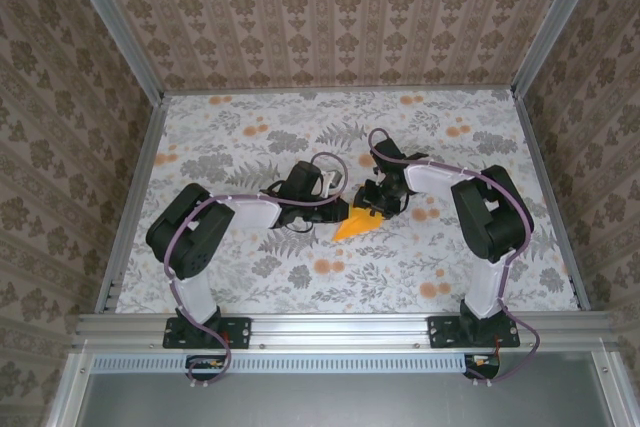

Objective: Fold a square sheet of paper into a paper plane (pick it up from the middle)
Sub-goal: Fourth fold the wing at the center of the table.

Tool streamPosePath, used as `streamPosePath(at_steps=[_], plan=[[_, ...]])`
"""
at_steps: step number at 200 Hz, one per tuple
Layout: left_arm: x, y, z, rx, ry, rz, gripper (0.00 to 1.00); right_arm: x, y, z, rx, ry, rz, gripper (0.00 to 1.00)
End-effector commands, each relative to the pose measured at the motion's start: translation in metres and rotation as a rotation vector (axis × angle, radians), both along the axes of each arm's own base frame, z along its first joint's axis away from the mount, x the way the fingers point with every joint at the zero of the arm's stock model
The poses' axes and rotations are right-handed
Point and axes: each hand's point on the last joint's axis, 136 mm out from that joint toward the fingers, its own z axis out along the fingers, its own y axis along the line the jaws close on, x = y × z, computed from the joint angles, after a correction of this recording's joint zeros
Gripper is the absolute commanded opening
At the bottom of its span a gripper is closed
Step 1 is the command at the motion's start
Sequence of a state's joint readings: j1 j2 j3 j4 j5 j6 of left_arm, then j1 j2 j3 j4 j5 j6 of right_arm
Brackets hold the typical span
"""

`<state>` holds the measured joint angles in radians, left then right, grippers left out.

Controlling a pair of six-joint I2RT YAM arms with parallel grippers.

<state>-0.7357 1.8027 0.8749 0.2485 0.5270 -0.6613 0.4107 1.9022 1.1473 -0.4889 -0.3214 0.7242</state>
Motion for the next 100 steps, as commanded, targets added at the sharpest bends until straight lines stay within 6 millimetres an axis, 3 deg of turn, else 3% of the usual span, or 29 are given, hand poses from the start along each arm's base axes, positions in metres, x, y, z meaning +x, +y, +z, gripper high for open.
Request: streamPosePath(at_steps=[1,100], plan=[[0.007,-0.011,0.013,-0.062,0.000,-0.009,0.11,-0.046,-0.051,-0.072,-0.263,0.188,0.011,0.51],[0.004,-0.007,-0.018,0.023,0.079,-0.003,0.04,-0.047,-0.044,-0.074,-0.222,0.202,-0.008,0.52]])
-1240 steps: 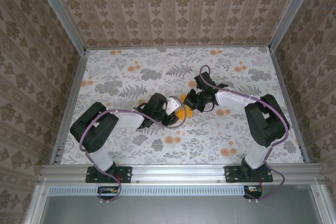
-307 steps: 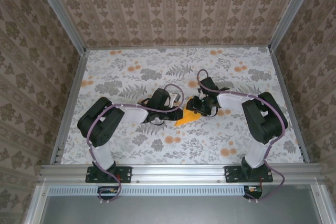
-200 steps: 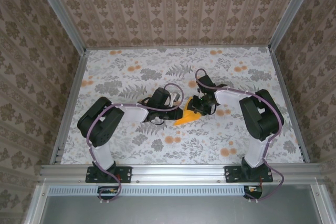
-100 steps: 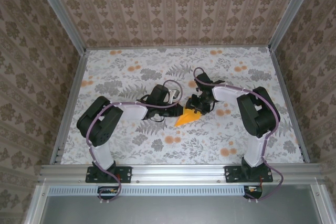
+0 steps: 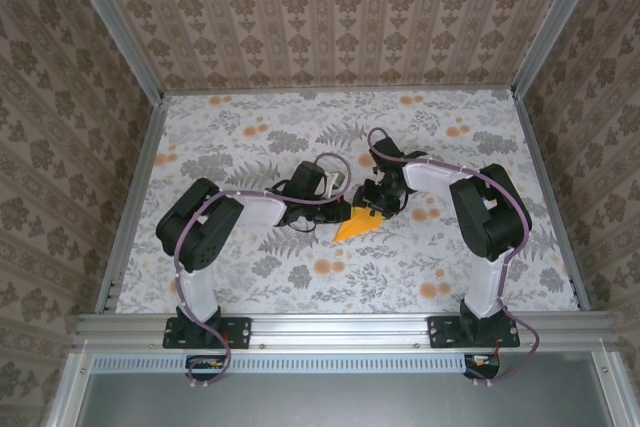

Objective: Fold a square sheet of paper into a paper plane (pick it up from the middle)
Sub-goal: Fourth fold the wing at the center of the table.

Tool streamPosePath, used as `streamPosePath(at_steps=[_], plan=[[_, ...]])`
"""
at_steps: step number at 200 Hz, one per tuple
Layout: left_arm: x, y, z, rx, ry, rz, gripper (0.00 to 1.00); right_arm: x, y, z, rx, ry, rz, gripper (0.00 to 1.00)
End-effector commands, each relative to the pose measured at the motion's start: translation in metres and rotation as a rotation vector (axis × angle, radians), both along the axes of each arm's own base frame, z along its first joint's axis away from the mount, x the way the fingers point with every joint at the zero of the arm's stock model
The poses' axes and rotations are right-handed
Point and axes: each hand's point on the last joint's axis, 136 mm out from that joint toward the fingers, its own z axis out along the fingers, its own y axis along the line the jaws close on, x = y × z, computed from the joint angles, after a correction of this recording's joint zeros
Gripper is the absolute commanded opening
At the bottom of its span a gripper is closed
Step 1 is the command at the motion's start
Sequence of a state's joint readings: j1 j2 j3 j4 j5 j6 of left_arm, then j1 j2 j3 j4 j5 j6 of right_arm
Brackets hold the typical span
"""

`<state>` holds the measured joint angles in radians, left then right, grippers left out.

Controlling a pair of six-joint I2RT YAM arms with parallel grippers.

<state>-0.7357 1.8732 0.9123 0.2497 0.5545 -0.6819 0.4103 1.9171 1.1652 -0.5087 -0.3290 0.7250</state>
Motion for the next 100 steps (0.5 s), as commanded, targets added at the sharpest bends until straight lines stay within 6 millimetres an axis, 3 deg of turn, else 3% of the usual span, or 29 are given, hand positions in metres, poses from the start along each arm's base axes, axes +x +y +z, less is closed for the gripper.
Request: streamPosePath(at_steps=[1,57,100], plan=[[0.003,0.000,-0.004,0.020,0.026,0.004,0.04,-0.047,-0.046,-0.073,-0.222,0.185,-0.009,0.52],[0.004,0.004,-0.011,0.061,0.030,0.013,0.03,-0.032,-0.026,-0.046,-0.075,0.088,-0.008,0.53],[0.005,0.008,-0.017,0.079,0.029,0.026,0.00,-0.032,-0.029,-0.041,-0.075,0.078,-0.016,0.48]])
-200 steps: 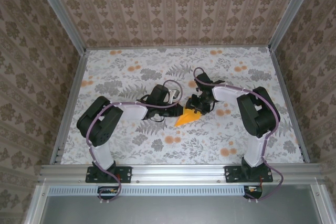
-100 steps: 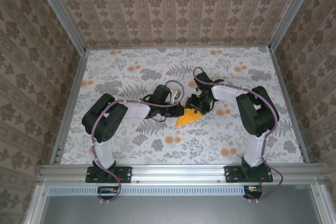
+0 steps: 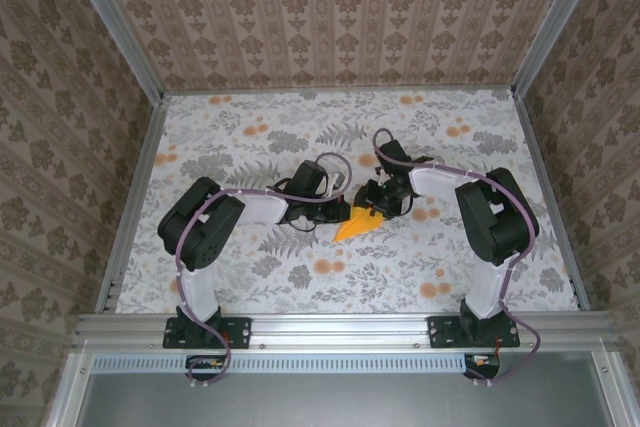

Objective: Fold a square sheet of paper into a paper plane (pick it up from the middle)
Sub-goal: Fourth fold the wing at the center of the table.

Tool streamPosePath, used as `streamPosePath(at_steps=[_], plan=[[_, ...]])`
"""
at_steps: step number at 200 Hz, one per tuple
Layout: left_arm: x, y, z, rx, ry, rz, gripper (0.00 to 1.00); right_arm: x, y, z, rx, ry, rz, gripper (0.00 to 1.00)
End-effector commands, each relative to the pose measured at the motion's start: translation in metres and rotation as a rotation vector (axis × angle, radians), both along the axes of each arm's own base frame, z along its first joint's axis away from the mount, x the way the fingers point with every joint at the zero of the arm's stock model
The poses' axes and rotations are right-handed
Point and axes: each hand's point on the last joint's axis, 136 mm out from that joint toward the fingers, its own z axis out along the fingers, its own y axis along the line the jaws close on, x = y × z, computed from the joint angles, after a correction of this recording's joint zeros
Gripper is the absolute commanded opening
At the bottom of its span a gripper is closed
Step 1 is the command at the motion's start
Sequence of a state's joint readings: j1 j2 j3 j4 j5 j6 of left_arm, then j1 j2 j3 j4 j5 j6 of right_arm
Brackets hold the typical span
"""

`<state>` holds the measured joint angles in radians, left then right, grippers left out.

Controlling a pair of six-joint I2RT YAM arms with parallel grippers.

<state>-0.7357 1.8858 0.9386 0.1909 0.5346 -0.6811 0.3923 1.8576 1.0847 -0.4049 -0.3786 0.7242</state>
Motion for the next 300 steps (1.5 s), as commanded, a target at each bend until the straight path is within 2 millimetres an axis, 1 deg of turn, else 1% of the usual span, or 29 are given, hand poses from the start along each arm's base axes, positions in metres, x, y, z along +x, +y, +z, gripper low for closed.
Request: streamPosePath(at_steps=[1,25,53,84,113,156,220,231,244,261,272,300], plan=[[0.004,0.005,-0.010,0.038,0.006,0.013,0.00,-0.034,-0.032,-0.050,-0.153,0.138,-0.011,0.48],[0.004,0.004,-0.009,0.030,0.005,0.011,0.00,-0.039,-0.041,-0.057,-0.207,0.169,-0.013,0.43],[0.003,0.005,-0.011,0.030,0.012,0.011,0.00,-0.045,-0.049,-0.067,-0.255,0.205,-0.013,0.40],[0.002,0.003,-0.010,0.017,0.017,0.003,0.00,-0.047,-0.055,-0.072,-0.291,0.218,-0.019,0.38],[0.001,0.002,-0.011,0.015,0.022,-0.003,0.01,-0.049,-0.057,-0.074,-0.299,0.219,-0.021,0.36],[0.000,0.002,-0.015,0.026,0.038,-0.004,0.01,-0.049,-0.056,-0.076,-0.297,0.226,-0.017,0.36],[-0.001,0.009,-0.022,0.076,0.057,0.014,0.01,-0.050,-0.056,-0.082,-0.303,0.239,-0.006,0.37],[-0.002,0.010,-0.024,0.086,0.065,0.013,0.00,-0.049,-0.055,-0.080,-0.296,0.236,-0.006,0.37],[-0.003,0.013,-0.028,0.105,0.079,0.018,0.01,-0.046,-0.052,-0.074,-0.277,0.218,-0.007,0.37],[-0.007,0.019,-0.035,0.147,0.101,0.025,0.01,-0.035,-0.040,-0.056,-0.210,0.160,-0.005,0.38],[-0.008,0.023,-0.038,0.168,0.109,0.030,0.00,-0.026,-0.033,-0.040,-0.165,0.110,-0.004,0.38],[-0.012,0.030,-0.045,0.220,0.131,0.035,0.00,-0.005,-0.014,0.012,-0.036,-0.039,0.006,0.40]])
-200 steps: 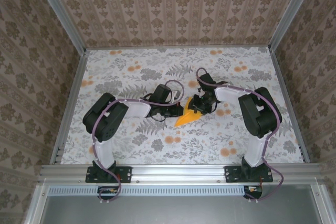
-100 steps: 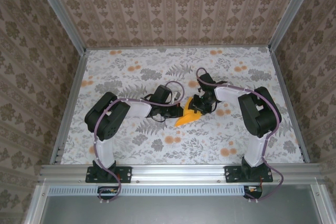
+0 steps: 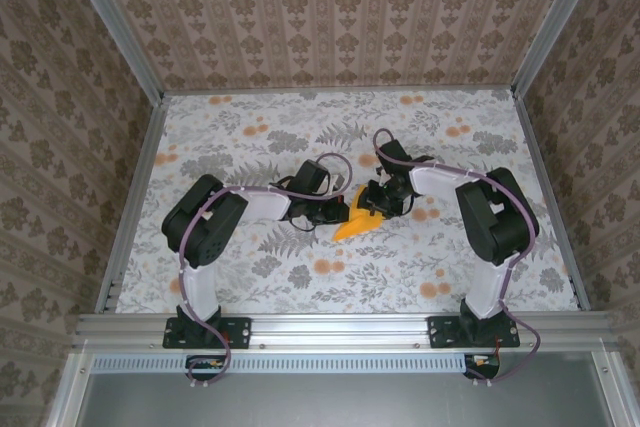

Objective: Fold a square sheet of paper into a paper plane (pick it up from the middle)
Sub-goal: Fourth fold the wing at the center of the table.

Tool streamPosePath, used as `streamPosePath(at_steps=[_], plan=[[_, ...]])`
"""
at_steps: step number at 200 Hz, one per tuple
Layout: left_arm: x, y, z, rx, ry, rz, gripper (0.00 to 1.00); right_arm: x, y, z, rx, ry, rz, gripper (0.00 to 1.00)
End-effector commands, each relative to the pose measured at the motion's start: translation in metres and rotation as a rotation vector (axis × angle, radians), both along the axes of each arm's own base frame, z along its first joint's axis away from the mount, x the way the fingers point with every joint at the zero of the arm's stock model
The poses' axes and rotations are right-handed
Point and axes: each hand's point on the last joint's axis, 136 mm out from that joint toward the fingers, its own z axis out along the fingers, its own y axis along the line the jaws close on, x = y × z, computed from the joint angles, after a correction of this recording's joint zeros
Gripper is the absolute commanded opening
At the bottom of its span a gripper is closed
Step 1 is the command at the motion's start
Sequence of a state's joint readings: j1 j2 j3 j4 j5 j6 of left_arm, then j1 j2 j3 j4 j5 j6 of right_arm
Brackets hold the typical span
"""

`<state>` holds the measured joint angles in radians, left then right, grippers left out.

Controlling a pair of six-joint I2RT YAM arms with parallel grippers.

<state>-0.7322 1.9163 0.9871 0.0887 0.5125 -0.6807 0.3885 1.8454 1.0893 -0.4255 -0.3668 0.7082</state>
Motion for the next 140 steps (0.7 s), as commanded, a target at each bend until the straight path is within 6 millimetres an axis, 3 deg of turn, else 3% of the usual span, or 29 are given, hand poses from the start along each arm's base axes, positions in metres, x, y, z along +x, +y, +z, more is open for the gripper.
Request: streamPosePath(at_steps=[1,24,45,100,140], plan=[[-0.013,0.025,-0.032,0.151,0.081,0.016,0.00,-0.005,-0.010,0.010,-0.018,-0.036,-0.001,0.40],[-0.016,0.028,-0.038,0.172,0.098,0.017,0.00,0.003,-0.004,0.047,0.057,-0.153,0.013,0.41],[-0.017,0.027,-0.040,0.175,0.101,0.012,0.00,0.001,0.002,0.060,0.112,-0.215,0.049,0.40],[-0.019,0.024,-0.041,0.175,0.098,-0.017,0.00,0.003,0.023,0.044,0.206,-0.191,0.089,0.22],[-0.022,0.023,-0.045,0.198,0.098,-0.048,0.00,0.006,0.031,0.024,0.208,-0.160,0.117,0.15]])
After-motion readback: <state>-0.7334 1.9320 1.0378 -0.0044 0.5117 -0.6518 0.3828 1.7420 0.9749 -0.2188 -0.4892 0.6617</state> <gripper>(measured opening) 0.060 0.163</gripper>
